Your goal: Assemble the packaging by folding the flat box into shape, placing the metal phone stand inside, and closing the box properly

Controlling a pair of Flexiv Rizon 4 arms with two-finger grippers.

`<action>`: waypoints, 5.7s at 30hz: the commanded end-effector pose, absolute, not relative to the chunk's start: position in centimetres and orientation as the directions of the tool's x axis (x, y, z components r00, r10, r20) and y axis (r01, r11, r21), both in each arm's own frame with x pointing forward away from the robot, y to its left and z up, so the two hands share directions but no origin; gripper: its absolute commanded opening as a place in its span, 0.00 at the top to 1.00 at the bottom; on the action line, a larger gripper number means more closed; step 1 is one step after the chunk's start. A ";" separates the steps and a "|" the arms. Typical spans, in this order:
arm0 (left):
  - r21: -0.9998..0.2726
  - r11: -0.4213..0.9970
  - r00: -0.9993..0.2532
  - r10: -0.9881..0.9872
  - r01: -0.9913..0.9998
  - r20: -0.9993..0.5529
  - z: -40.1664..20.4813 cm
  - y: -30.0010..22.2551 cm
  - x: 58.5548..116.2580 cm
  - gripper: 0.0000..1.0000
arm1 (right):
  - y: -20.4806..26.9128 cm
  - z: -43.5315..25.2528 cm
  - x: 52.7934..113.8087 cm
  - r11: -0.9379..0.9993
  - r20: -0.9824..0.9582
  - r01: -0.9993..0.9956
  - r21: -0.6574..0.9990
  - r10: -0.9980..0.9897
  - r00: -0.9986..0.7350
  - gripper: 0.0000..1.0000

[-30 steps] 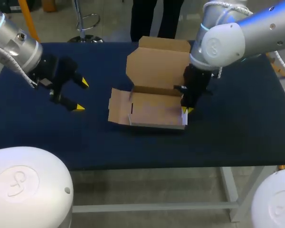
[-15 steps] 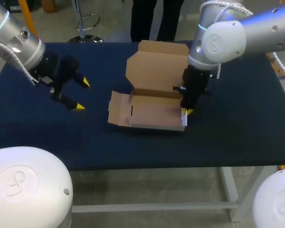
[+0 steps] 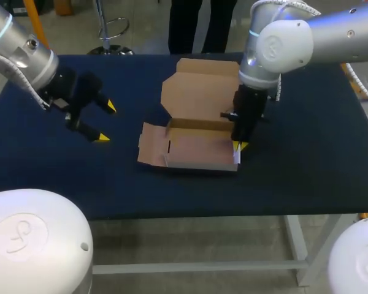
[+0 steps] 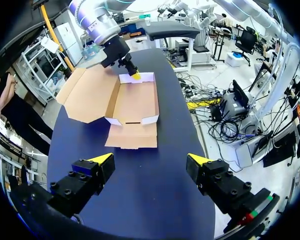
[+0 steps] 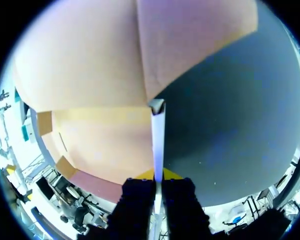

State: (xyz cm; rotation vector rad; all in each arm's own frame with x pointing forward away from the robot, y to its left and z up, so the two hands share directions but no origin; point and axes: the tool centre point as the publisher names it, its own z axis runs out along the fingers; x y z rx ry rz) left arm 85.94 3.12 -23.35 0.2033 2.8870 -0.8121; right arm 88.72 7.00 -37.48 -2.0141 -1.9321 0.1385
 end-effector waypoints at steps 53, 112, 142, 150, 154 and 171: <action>-0.504 0.848 -0.982 0.094 0.165 -0.163 -23.2 3.2 85.9 0.00 | 9.1 -40.6 86.8 0.031 0.081 0.914 -0.404 0.997 0.002 0.91; -0.504 0.848 -0.982 0.094 0.165 -0.163 -23.2 3.2 85.9 0.00 | 9.5 -42.5 87.5 -0.082 0.048 0.995 -0.061 0.995 0.085 0.84; -0.504 0.848 -0.982 0.094 0.165 -0.163 -23.2 3.2 85.9 0.00 | 8.4 -42.5 87.5 -0.159 -0.300 0.985 -0.061 0.944 0.134 1.00; -0.504 0.848 -0.982 0.094 0.165 -0.163 -23.2 3.2 85.9 0.00 | 8.1 -42.2 87.1 -0.149 -0.293 0.989 -0.018 0.946 0.138 1.00; -0.504 0.848 -0.982 0.094 0.165 -0.163 -23.2 3.2 85.9 0.00 | 8.0 -41.8 86.6 -0.092 -0.193 0.996 -0.006 0.977 0.090 1.00; -0.504 0.848 -0.982 0.094 0.165 -0.163 -23.2 3.2 85.9 0.00 | 8.3 -41.0 85.4 0.040 -0.016 0.999 -0.012 0.999 -0.040 1.00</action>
